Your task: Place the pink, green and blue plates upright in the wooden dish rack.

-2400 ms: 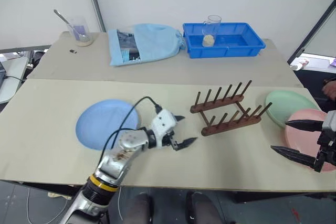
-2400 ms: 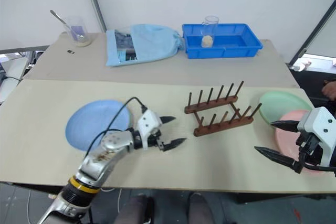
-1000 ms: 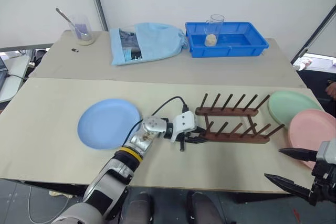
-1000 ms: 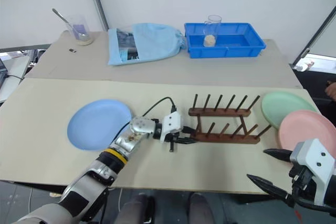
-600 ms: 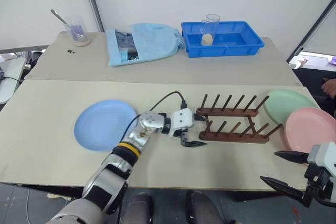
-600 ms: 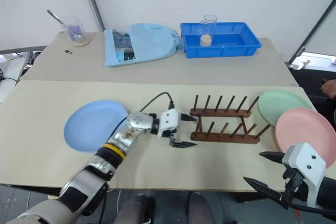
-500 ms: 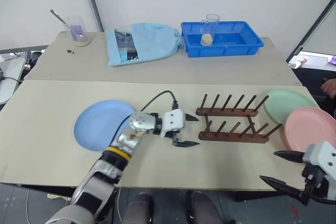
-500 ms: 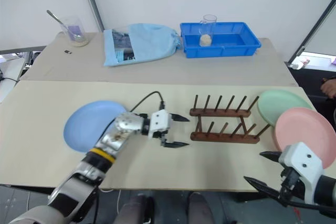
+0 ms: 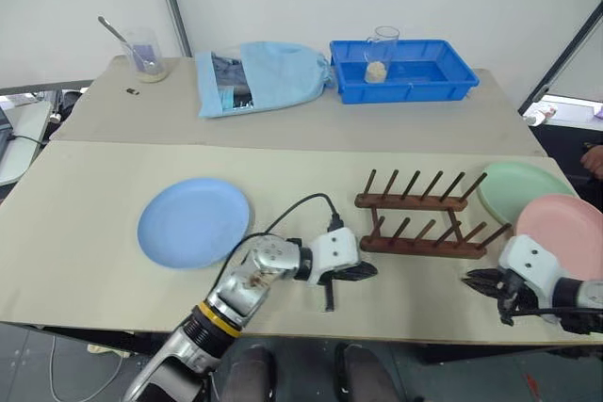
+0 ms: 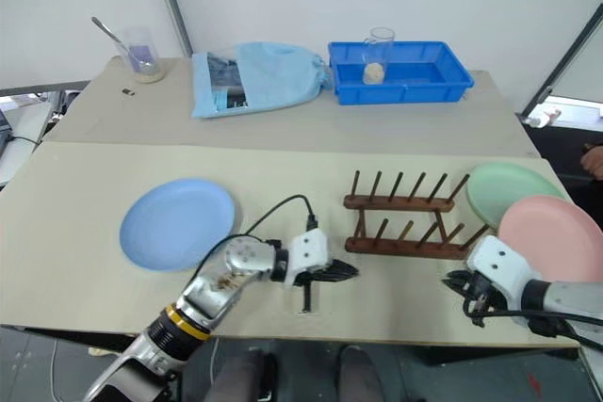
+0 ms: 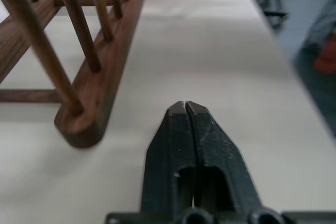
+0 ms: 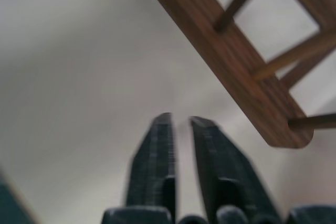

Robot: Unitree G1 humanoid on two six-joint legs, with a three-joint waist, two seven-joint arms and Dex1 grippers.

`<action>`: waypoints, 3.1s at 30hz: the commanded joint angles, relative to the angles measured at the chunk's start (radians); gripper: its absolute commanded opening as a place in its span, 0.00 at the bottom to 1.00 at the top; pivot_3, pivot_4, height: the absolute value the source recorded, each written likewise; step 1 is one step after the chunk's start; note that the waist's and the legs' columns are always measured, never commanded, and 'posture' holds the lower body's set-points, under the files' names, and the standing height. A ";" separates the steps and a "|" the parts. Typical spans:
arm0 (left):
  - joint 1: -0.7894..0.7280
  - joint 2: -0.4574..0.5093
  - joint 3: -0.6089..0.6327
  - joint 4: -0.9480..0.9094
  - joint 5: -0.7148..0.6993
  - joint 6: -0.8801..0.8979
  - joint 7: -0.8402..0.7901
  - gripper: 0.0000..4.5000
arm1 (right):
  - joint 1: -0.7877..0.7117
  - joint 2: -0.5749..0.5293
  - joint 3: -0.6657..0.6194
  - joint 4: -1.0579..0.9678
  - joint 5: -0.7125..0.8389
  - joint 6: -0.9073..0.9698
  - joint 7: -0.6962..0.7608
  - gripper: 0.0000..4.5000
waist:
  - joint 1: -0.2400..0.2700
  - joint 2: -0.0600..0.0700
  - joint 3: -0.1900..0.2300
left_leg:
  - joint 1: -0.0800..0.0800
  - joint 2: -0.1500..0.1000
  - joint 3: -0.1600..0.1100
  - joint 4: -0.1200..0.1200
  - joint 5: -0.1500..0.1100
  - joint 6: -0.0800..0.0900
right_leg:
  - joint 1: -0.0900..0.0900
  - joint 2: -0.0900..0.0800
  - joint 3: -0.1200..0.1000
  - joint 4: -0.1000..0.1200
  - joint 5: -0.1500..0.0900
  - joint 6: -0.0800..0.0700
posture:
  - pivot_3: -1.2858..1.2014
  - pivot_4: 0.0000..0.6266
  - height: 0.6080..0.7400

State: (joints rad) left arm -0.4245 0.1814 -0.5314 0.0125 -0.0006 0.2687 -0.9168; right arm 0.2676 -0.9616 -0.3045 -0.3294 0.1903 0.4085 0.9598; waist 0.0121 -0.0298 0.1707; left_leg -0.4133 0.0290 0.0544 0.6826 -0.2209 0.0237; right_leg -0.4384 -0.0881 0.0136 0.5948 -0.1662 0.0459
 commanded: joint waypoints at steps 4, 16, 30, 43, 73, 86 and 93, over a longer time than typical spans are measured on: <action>-0.036 -0.077 -0.011 0.107 0.090 -0.029 0.163 0.00 | -0.154 0.012 0.106 0.150 -0.090 -0.103 -0.060 0.01 | -0.003 0.000 0.000 | 0.001 0.001 -0.001 0.000 0.000 0.000 | 0.000 0.003 0.001 0.000 0.000 0.000 | 0.52 0.24 1.00; -0.155 -0.129 0.039 0.309 0.139 -0.139 0.305 0.00 | -0.384 0.063 0.221 0.318 -0.176 -0.176 -0.125 0.01 | -0.001 0.001 0.000 | 0.001 0.001 -0.001 0.000 0.001 0.001 | 0.000 0.004 0.003 0.001 0.001 0.000 | 0.52 0.24 1.00; -0.228 -0.164 0.088 0.458 0.136 -0.219 0.311 0.00 | -0.451 0.072 0.252 0.337 -0.200 -0.169 -0.151 0.01 | -0.001 0.001 0.000 | 0.000 0.001 -0.002 0.000 0.001 0.001 | 0.000 0.004 0.003 0.000 0.001 0.000 | 0.52 0.24 1.00; -0.106 0.012 0.121 0.093 -0.016 -0.163 0.016 0.06 | -0.264 0.036 0.046 0.028 -0.048 -0.011 -0.082 0.14 | 0.000 0.002 -0.001 | -0.002 0.003 -0.002 -0.002 0.000 0.002 | -0.002 0.007 0.003 0.001 0.002 0.000 | 0.52 0.24 1.00; -0.174 0.245 0.250 -0.206 -0.383 -0.004 -0.325 1.00 | -0.142 0.343 -0.109 -0.109 -0.191 0.449 -0.589 0.94 | -0.011 0.005 -0.003 | 0.001 0.004 -0.003 -0.001 0.001 0.001 | -0.001 0.011 0.008 0.000 0.000 -0.004 | 0.52 0.24 1.00; -0.175 0.238 0.250 -0.223 -0.388 0.015 -0.301 1.00 | -0.118 0.374 -0.112 -0.153 -0.178 0.466 -0.623 0.01 | -0.013 0.004 -0.003 | 0.001 0.004 -0.003 -0.001 0.001 0.001 | -0.001 0.011 0.008 0.001 0.000 -0.004 | 0.52 0.24 1.00; -0.176 0.238 0.253 -0.219 -0.387 0.016 -0.296 1.00 | -0.104 0.367 -0.126 -0.212 -0.170 0.472 -0.617 0.01 | -0.014 0.004 -0.003 | 0.002 0.005 -0.004 -0.001 0.001 0.001 | 0.000 0.012 0.008 0.001 0.000 -0.004 | 0.52 0.24 1.00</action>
State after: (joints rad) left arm -0.5799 0.4232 -0.2855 -0.1822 -0.3777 0.2873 -1.2211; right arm 0.1560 -0.5855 -0.4078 -0.4958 0.0114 0.8740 0.3347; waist -0.0023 -0.0259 0.1673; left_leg -0.4115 0.0336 0.0508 0.6814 -0.2200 0.0249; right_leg -0.4388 -0.0765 0.0218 0.5956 -0.1659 0.0421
